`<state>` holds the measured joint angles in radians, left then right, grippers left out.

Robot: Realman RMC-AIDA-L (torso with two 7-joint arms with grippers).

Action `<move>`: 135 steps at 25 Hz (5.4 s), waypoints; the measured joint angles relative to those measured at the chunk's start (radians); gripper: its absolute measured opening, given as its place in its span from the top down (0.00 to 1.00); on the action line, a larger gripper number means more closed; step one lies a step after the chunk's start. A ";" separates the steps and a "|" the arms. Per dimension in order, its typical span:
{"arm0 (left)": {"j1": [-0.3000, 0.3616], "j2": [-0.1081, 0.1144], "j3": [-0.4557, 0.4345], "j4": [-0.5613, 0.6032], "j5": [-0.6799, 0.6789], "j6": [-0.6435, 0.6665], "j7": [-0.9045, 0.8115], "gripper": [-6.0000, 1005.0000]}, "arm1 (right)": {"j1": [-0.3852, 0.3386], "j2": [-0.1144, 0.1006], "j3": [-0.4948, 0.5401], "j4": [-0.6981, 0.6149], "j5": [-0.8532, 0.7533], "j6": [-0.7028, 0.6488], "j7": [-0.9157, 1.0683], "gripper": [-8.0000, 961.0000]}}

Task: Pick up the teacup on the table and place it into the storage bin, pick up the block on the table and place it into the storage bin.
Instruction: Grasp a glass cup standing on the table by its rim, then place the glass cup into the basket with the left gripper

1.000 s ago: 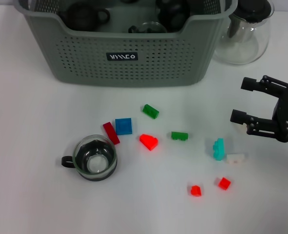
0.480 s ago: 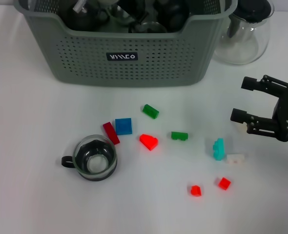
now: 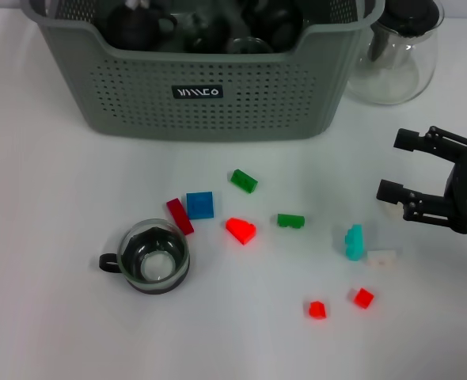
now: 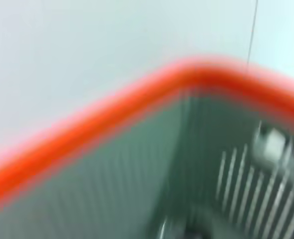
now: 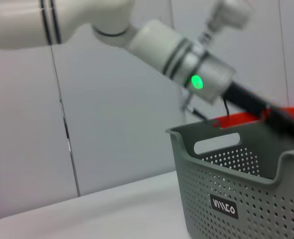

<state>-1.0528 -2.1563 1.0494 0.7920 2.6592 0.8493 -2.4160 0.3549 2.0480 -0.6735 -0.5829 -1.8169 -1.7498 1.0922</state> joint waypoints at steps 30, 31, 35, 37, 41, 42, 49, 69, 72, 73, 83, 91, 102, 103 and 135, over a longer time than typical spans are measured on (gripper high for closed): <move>0.550 -0.008 -0.350 0.605 -0.261 1.065 0.597 0.66 | 0.002 -0.002 0.022 0.002 -0.001 -0.001 0.006 0.10; 0.551 -0.013 -0.334 0.628 -0.236 1.057 0.566 0.66 | 0.002 -0.002 0.021 0.002 -0.001 0.000 0.006 0.10; 0.551 -0.016 -0.243 0.717 -0.171 1.028 0.418 0.66 | 0.004 -0.002 0.019 0.002 -0.001 0.000 0.006 0.10; 0.551 -0.019 -0.151 0.753 -0.091 1.021 0.361 0.66 | 0.004 -0.002 0.019 0.002 -0.001 0.000 0.007 0.10; 0.546 -0.021 -0.068 0.759 -0.011 1.003 0.318 0.66 | 0.002 -0.002 0.023 0.001 -0.001 -0.005 0.008 0.10; 0.545 -0.022 -0.055 0.757 0.001 1.000 0.311 0.66 | 0.001 -0.002 0.023 0.002 -0.001 -0.005 0.008 0.10; 0.540 -0.022 -0.025 0.754 0.010 0.993 0.300 0.66 | -0.002 -0.002 0.023 0.002 -0.001 -0.001 0.008 0.10; 0.506 -0.022 0.061 0.727 0.104 1.050 -0.029 0.67 | 0.000 -0.003 0.021 0.001 -0.001 -0.005 0.008 0.10; 0.504 -0.022 0.071 0.689 0.054 1.047 -0.045 0.67 | -0.001 -0.003 0.021 0.001 -0.001 -0.007 0.008 0.10; 0.503 -0.022 0.075 0.675 0.039 1.040 -0.047 0.67 | -0.001 -0.003 0.020 0.002 -0.001 -0.007 0.008 0.10; 0.496 -0.020 0.110 0.572 0.030 0.912 -0.017 0.67 | -0.001 -0.003 0.017 0.002 -0.001 -0.006 0.008 0.10; 0.485 -0.017 0.118 0.522 0.033 0.875 -0.016 0.67 | 0.000 -0.003 0.017 0.002 -0.001 -0.003 0.008 0.10; 0.470 -0.014 0.129 0.448 0.043 0.822 -0.007 0.67 | -0.005 -0.003 0.017 0.002 -0.001 -0.001 0.008 0.10; 0.469 -0.013 0.129 0.442 0.048 0.815 -0.007 0.67 | -0.005 -0.003 0.017 0.002 -0.001 -0.001 0.008 0.10; 0.405 0.022 -0.166 0.357 -0.140 0.998 0.131 0.95 | -0.012 -0.003 0.018 0.002 -0.001 -0.010 0.008 0.10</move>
<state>-0.6481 -2.1342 0.8836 1.1486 2.5195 1.8471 -2.2849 0.3426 2.0449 -0.6560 -0.5813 -1.8177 -1.7602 1.0999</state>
